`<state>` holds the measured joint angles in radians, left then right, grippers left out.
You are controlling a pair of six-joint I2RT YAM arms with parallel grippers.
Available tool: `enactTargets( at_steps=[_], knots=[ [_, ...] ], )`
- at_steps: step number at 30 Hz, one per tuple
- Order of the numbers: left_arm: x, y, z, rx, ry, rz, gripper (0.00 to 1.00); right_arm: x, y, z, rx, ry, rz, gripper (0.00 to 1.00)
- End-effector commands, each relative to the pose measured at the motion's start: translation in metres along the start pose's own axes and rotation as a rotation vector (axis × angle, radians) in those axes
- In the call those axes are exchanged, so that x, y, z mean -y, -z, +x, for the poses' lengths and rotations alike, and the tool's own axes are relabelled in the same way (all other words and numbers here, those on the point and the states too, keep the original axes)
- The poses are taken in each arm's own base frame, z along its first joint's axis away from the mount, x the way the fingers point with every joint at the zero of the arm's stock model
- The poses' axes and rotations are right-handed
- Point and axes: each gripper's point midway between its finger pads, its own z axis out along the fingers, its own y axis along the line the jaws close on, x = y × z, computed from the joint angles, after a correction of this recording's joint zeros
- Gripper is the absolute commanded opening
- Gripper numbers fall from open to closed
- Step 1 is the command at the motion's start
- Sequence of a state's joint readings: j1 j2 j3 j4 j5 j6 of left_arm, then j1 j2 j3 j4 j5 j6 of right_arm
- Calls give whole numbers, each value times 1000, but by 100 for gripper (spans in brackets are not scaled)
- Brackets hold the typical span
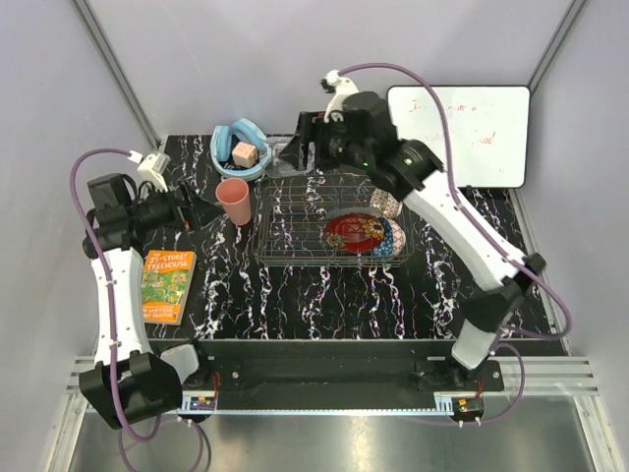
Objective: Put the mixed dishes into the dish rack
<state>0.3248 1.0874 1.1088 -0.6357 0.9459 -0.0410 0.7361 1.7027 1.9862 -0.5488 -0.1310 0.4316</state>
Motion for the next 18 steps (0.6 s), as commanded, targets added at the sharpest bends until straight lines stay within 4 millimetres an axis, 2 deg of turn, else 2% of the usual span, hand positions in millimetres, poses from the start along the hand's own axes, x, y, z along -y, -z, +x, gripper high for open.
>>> enactTargets(
  at_steps=[1,2,3,4,12,18],
  knots=[
    [-7,4,4,6,-78,-50,99,104,-12,91,-418,357,468,0],
    [-7,4,5,3,-76,-50,99,114,-8,95,-456,398,536,0],
    [-8,5,5,2,-80,-53,99,113,-22,99,-466,431,546,0],
    [-7,5,6,2,-84,-52,99,117,-22,102,-501,476,560,0],
    [-8,3,11,6,-58,-47,99,120,-66,111,-495,532,539,0],
    [-17,-3,19,0,-52,-50,99,127,-99,139,-527,532,506,0]
  ],
)
